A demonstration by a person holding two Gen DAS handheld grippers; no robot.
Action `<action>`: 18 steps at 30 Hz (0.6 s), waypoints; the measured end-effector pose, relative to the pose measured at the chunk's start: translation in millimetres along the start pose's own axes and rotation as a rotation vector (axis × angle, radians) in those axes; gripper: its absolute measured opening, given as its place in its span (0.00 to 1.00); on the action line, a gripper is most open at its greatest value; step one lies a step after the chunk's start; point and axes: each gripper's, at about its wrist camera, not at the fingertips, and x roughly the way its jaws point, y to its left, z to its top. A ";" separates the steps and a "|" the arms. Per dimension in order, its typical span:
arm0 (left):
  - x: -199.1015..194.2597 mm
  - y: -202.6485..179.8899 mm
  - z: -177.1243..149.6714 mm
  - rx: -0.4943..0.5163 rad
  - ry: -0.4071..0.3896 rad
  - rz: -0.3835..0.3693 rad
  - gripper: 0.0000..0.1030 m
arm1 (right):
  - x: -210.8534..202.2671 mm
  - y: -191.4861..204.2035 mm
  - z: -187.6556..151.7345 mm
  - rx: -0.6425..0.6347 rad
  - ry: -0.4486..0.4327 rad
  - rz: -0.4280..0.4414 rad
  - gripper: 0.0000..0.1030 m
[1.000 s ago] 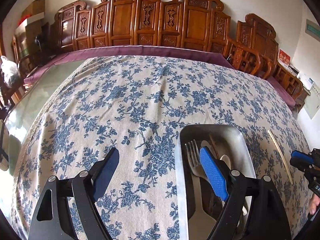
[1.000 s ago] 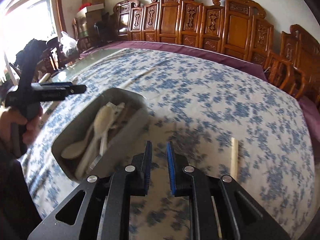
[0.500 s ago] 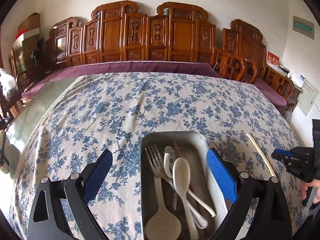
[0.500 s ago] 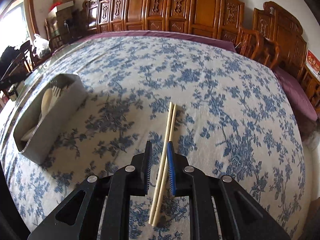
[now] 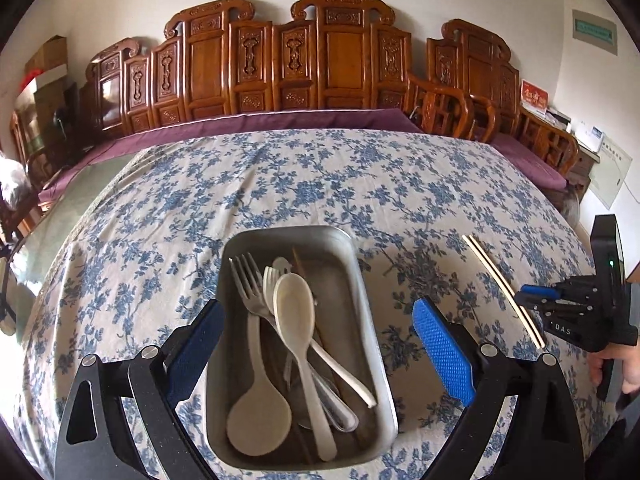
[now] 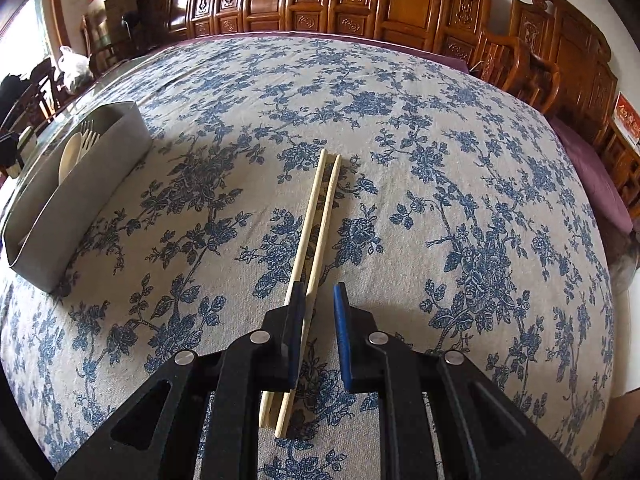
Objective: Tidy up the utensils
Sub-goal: 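Grasp a wooden chopstick from the pair on the cloth with the right tool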
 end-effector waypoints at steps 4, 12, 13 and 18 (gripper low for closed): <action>-3.0 -16.4 -3.7 0.013 0.010 -0.008 0.89 | 1.1 -1.1 -0.8 -0.004 0.016 0.002 0.16; -3.2 -54.9 -3.6 0.027 0.035 -0.039 0.89 | 2.8 -6.0 1.4 -0.029 0.022 -0.014 0.06; -1.7 -62.1 -2.5 0.034 0.039 -0.046 0.89 | 2.0 -9.5 1.6 -0.023 0.020 -0.010 0.06; 12.2 -98.6 0.5 0.084 0.060 -0.055 0.89 | -11.5 -28.6 2.2 0.016 -0.017 0.002 0.06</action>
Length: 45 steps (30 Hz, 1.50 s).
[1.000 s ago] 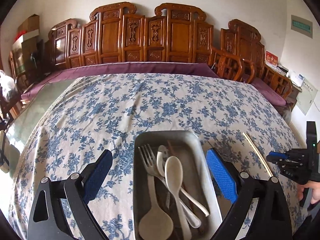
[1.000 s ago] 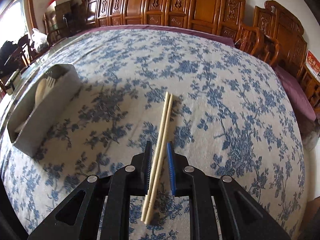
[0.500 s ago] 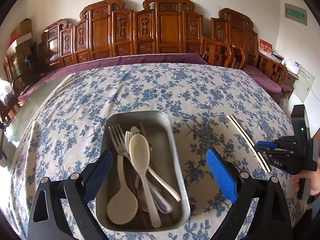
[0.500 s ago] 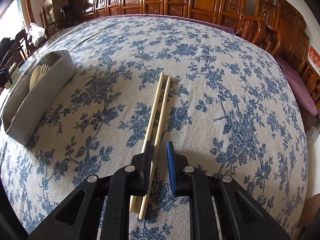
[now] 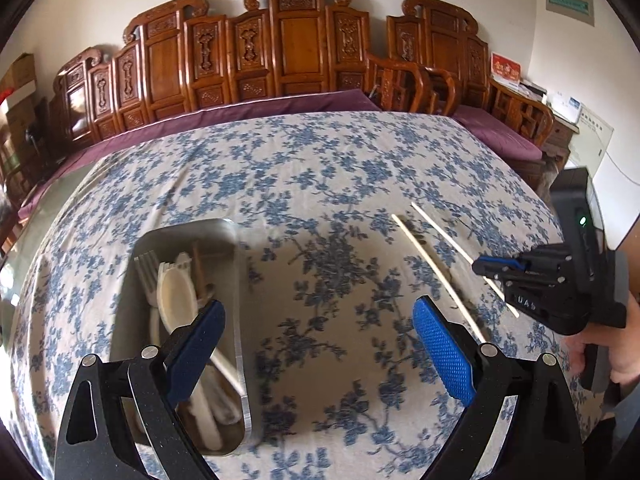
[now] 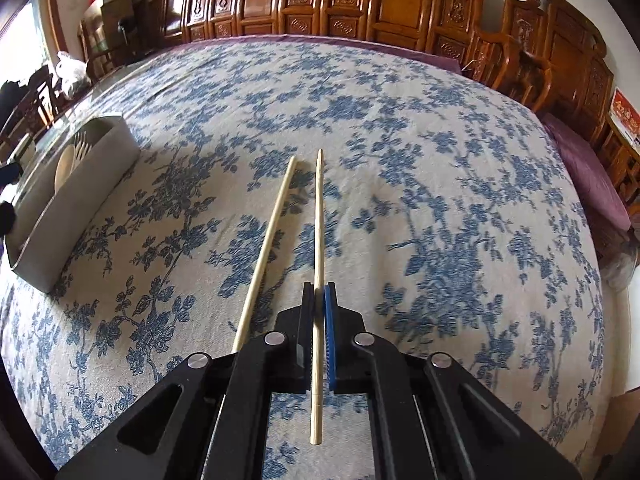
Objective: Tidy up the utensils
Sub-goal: 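Lift the chopstick with the right tool while the left tool grasps the other chopstick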
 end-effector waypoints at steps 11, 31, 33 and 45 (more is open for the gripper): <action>56.4 -57.8 13.1 0.054 0.054 -0.012 0.89 | -28.2 -36.2 0.3 0.076 -0.069 0.034 0.06; 117.9 -111.1 22.3 0.129 0.146 -0.038 0.75 | -25.8 -59.3 -4.1 0.141 -0.067 0.067 0.06; 119.2 -112.6 19.8 0.141 0.162 -0.050 0.62 | -26.1 -59.2 -4.1 0.141 -0.069 0.070 0.06; 115.6 -93.1 6.7 0.106 0.209 -0.097 0.21 | -26.5 -55.2 -2.2 0.136 -0.071 0.082 0.06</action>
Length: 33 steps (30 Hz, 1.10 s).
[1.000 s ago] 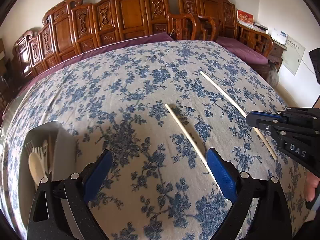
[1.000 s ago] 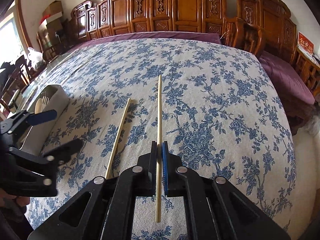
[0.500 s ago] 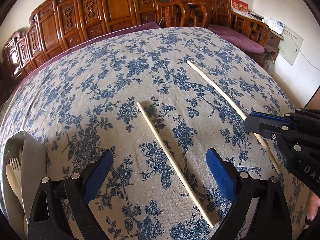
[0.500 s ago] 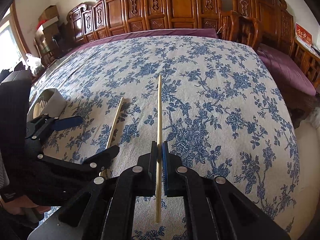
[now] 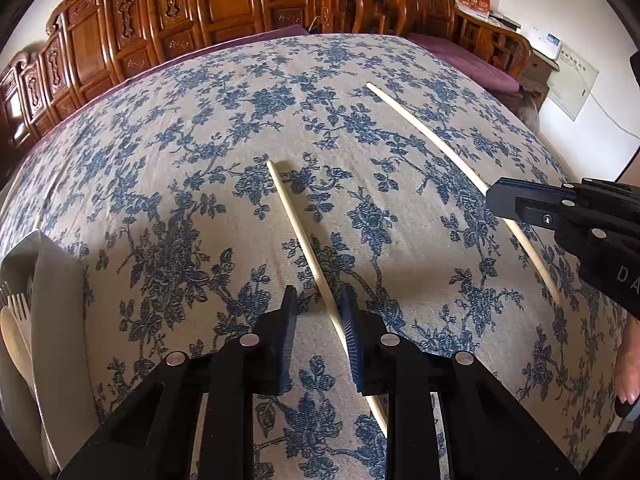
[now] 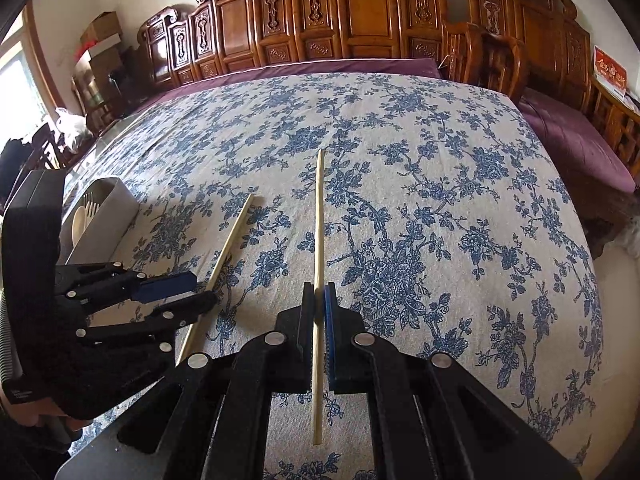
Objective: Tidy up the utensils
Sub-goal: 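Lift the chopstick with the right tool while the left tool grasps the other chopstick, then carry the chopstick in the left tool over the grey tray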
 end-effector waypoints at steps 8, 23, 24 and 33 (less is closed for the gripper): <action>-0.9 2.0 -2.0 -0.004 -0.005 0.016 0.23 | 2.2 1.7 -0.4 -0.001 0.008 -0.001 0.06; -31.4 24.3 -20.2 -0.017 -0.018 -0.011 0.04 | 2.4 29.9 -1.3 -0.044 0.015 0.033 0.06; -37.0 28.6 -21.2 -0.022 -0.025 -0.012 0.04 | 2.2 33.3 -1.1 -0.047 0.015 0.039 0.06; -74.3 60.7 -25.5 -0.036 -0.074 -0.005 0.04 | -0.6 70.5 -4.7 -0.126 0.018 0.058 0.06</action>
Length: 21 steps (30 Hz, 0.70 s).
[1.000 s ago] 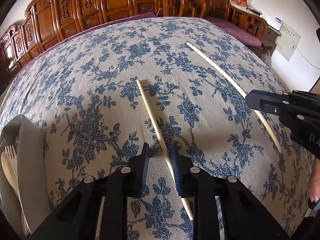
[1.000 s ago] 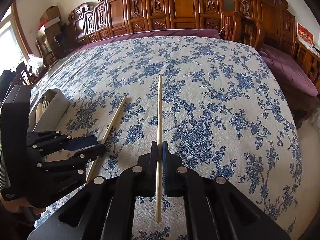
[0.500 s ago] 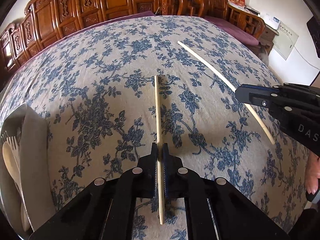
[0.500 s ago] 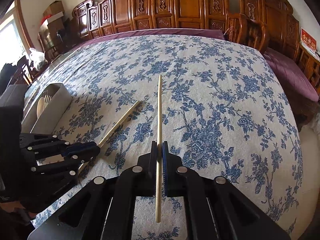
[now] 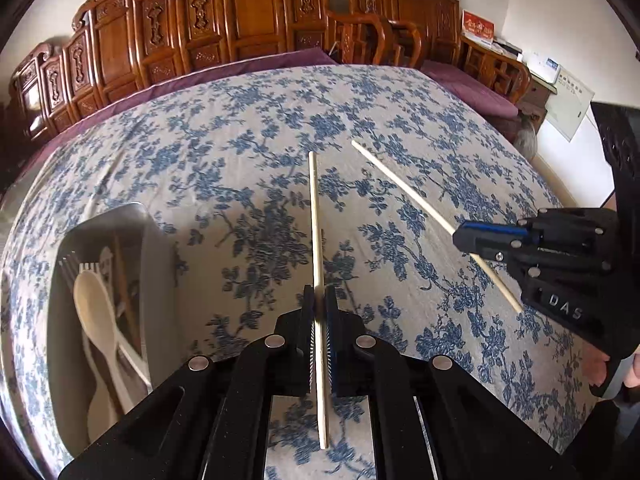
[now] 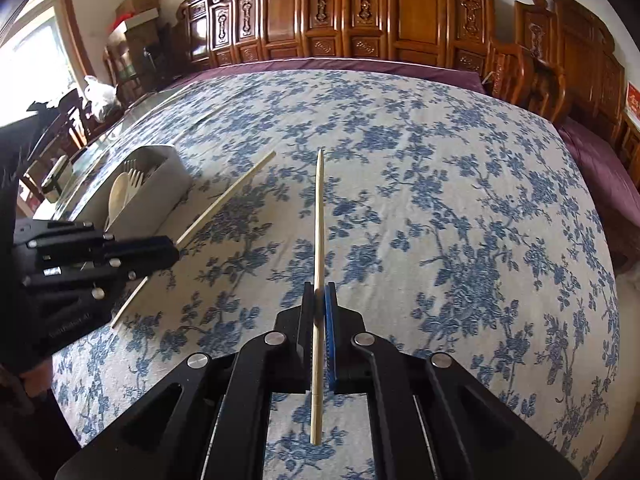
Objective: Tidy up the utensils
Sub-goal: 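Carry the chopstick in the left tool over the grey tray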
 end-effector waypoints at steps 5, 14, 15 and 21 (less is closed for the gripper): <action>-17.3 18.0 -2.7 -0.008 -0.021 0.007 0.04 | 1.5 16.0 -0.1 -0.029 0.002 0.012 0.06; -40.1 52.6 -12.2 -0.021 -0.043 0.047 0.04 | 3.9 41.1 1.1 -0.066 -0.005 0.019 0.06; -41.8 56.7 -13.0 -0.026 -0.044 0.050 0.04 | 3.8 45.2 1.1 -0.071 -0.006 0.018 0.06; -53.6 81.1 -20.4 -0.048 -0.054 0.079 0.04 | 4.6 71.4 0.2 -0.129 -0.006 0.005 0.06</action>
